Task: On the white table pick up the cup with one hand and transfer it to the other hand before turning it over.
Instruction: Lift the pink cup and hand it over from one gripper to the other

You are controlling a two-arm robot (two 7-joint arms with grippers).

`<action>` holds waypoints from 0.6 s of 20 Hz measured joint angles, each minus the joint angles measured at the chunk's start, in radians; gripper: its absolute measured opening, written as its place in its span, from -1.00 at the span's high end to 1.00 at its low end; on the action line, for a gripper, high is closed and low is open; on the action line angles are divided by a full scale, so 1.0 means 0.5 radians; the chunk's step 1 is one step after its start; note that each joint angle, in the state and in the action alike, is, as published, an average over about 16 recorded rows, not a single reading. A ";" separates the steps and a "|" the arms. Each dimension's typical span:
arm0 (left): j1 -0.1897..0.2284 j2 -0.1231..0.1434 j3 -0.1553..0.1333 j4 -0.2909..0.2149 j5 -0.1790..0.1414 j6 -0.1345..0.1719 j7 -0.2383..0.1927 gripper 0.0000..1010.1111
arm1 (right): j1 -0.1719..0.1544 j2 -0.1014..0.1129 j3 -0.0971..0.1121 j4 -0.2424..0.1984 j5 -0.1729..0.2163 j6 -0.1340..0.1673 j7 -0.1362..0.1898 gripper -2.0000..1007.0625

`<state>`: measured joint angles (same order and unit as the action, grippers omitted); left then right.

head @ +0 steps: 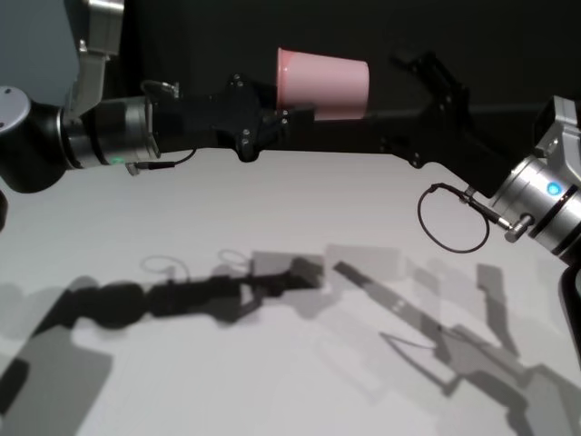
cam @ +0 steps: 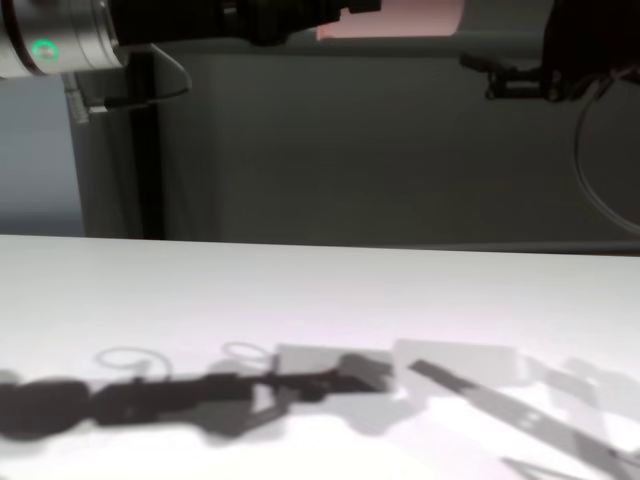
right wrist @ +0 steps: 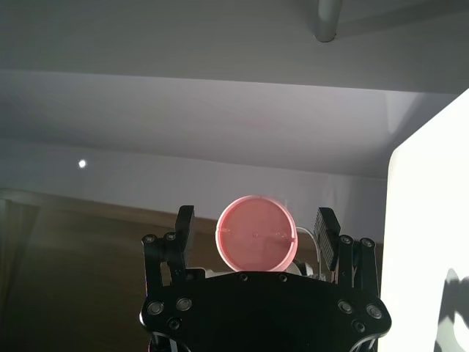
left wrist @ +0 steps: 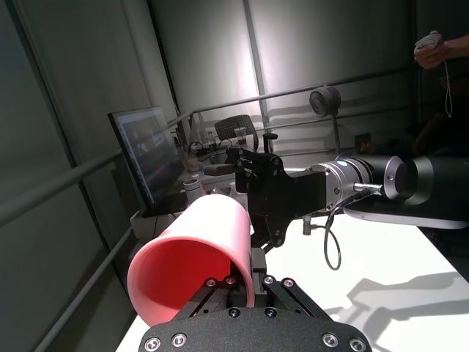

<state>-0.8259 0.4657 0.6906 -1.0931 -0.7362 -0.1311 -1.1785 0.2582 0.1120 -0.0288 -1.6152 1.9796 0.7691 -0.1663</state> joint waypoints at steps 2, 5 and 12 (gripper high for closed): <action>0.000 0.000 0.000 0.000 0.000 0.000 0.000 0.90 | 0.004 0.008 -0.009 -0.002 0.007 -0.004 0.002 -0.99; 0.000 0.000 0.000 0.000 0.000 0.000 0.000 0.90 | 0.009 0.018 -0.025 -0.002 0.014 -0.009 0.006 -0.99; 0.000 0.000 0.000 0.000 0.000 0.000 0.000 0.90 | 0.022 0.038 -0.072 0.006 0.025 -0.021 0.020 -0.99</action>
<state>-0.8259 0.4657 0.6906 -1.0931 -0.7362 -0.1311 -1.1785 0.2694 0.1310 -0.0649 -1.6120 1.9920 0.7585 -0.1564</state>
